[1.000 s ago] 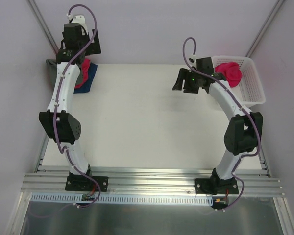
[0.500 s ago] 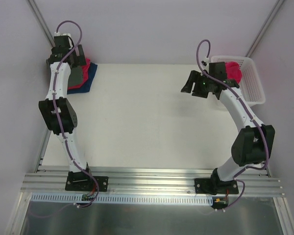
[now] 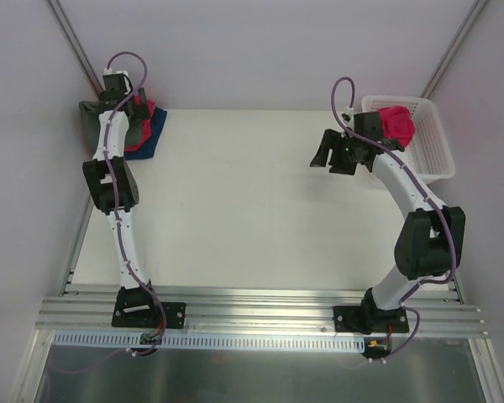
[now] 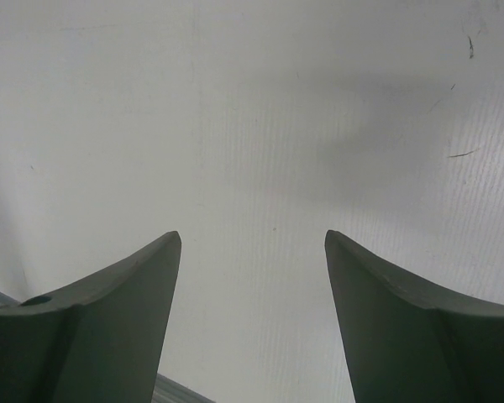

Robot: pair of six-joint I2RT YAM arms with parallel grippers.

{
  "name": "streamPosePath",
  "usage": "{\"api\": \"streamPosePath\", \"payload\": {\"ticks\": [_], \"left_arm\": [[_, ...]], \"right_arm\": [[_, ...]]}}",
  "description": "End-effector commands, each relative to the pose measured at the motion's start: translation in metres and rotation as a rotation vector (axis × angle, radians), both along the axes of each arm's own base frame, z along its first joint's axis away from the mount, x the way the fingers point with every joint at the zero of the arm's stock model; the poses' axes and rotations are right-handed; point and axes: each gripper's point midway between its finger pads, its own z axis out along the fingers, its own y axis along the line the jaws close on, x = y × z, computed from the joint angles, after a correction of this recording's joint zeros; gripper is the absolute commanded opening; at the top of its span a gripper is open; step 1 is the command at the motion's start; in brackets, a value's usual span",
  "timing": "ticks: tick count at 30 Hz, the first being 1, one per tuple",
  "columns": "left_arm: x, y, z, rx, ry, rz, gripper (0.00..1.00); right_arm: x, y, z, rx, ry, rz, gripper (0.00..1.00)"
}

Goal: Fold and stack the t-shirts
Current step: Put the neatly folded tshirt into the corner of the board with the left arm

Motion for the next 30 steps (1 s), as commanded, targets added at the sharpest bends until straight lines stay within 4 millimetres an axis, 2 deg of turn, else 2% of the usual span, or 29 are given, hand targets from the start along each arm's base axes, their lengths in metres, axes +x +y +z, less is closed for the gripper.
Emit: {"api": "streamPosePath", "payload": {"ticks": [1, 5, 9, 10, 13, 17, 21, 28, 29, 30], "left_arm": [[0.017, 0.005, 0.02, 0.035, -0.081, -0.007, 0.97], [0.022, 0.006, 0.002, 0.034, -0.065, -0.011, 0.96], [0.023, 0.008, -0.002, 0.046, -0.06, -0.006, 0.94], [0.023, 0.01, -0.002, 0.051, -0.059, -0.003, 0.93], [0.021, 0.012, -0.001, 0.064, -0.054, 0.014, 0.79], [0.019, 0.014, 0.011, 0.089, -0.067, 0.032, 0.78], [0.019, 0.011, 0.008, 0.079, -0.063, 0.018, 0.76], [0.017, 0.002, 0.002, 0.056, -0.042, -0.014, 0.58], [0.017, 0.0, 0.004, 0.056, -0.045, -0.021, 0.52], [0.018, -0.004, 0.004, 0.045, -0.047, -0.037, 0.49]], "right_arm": [[0.009, 0.0, -0.001, -0.027, -0.016, 0.013, 0.74], [0.014, 0.006, -0.004, -0.03, -0.015, 0.023, 0.74], [0.015, 0.014, -0.006, -0.026, -0.011, 0.04, 0.74], [0.015, 0.015, -0.006, -0.025, -0.008, 0.04, 0.75], [0.016, 0.017, -0.009, -0.022, 0.0, 0.042, 0.75], [0.016, 0.018, -0.01, -0.012, 0.004, 0.039, 0.75], [0.016, 0.019, -0.01, -0.012, 0.003, 0.039, 0.75], [0.012, 0.017, -0.009, -0.024, -0.001, 0.038, 0.75], [0.012, 0.016, -0.01, -0.024, 0.001, 0.038, 0.75], [0.012, 0.016, -0.01, -0.024, -0.001, 0.038, 0.75]]}}
